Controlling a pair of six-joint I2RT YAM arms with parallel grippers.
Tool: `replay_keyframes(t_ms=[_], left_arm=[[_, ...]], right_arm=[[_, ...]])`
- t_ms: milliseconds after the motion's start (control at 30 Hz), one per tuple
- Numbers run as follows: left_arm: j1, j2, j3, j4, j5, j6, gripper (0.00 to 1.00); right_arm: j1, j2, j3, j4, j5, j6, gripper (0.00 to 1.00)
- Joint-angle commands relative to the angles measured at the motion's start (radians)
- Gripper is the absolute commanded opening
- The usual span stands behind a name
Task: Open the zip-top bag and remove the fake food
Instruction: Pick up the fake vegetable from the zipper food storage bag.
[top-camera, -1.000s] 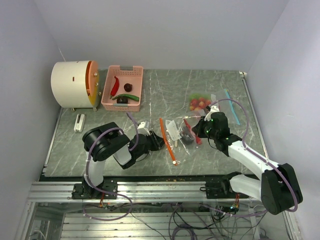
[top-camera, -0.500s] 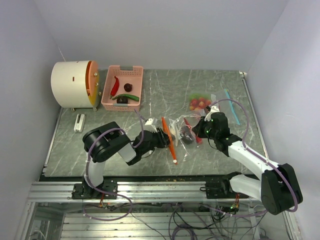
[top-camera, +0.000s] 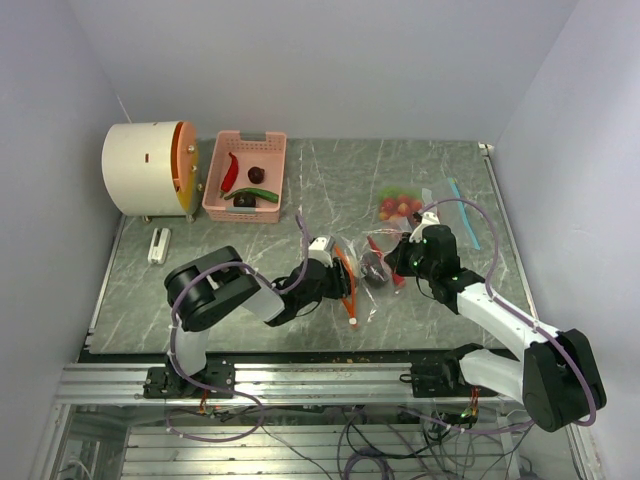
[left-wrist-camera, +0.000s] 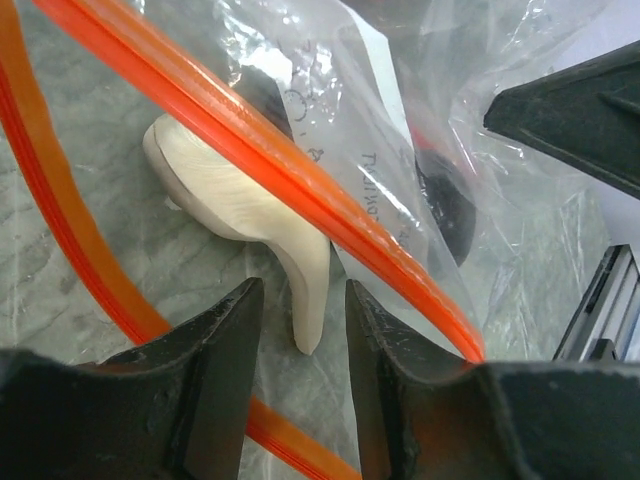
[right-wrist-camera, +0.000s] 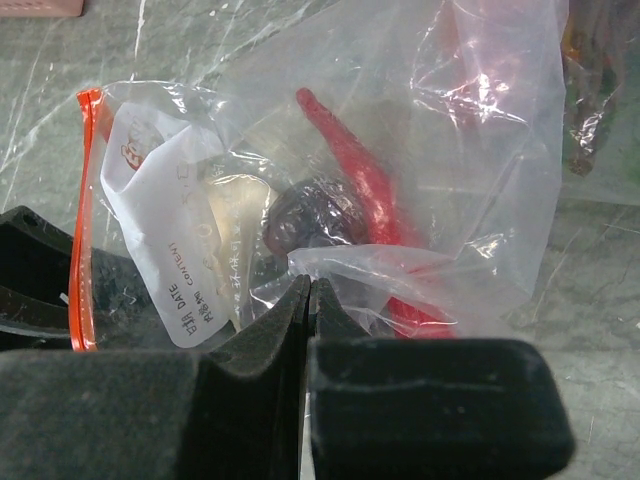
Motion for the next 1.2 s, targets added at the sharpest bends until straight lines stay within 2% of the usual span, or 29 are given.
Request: replay_keyframes(t_ms=[0,133,367,500,600,733,900,1167], left_arm=[[-0.020,0.030,0.034,-0.048,-0.052,0.023,0.50],[-0.032,0.049,0.068,-0.113,-0.104,0.026,0.53],[-0.072,0.079,0.180,-0.306,-0.233,0.072,0.52],[-0.078,0.093,0.198,-0.298,-0.226,0.081,0.45],[-0.079,0.074,0.189,-0.293,-0.217,0.087,0.33],[-0.078,0.018,0.159,-0.295,-0.212,0.115,0.17],[-0.077,-0.089,0.079,-0.283,-0.222,0.115,0.15],[-0.039,-0.322,-0.037,-0.407,-0.261,0.127,0.14]], right_arm=[[-0.005,-0.018,-0.007,0.010,0.003,0.003,0.00],[-0.005,-0.020,-0.008,0.013,-0.001,0.003,0.00],[-0.004,-0.010,-0.011,0.023,-0.012,0.007,0.00],[-0.005,-0.010,-0.009,0.018,-0.007,0.003,0.00],[-0.005,-0.011,-0.007,0.012,0.006,-0.003,0.00],[-0.005,-0.021,-0.013,0.023,0.018,0.001,0.00],[-0.005,-0.014,-0.011,0.027,0.022,0.001,0.00],[-0.005,-0.003,-0.011,0.045,0.019,0.003,0.00]])
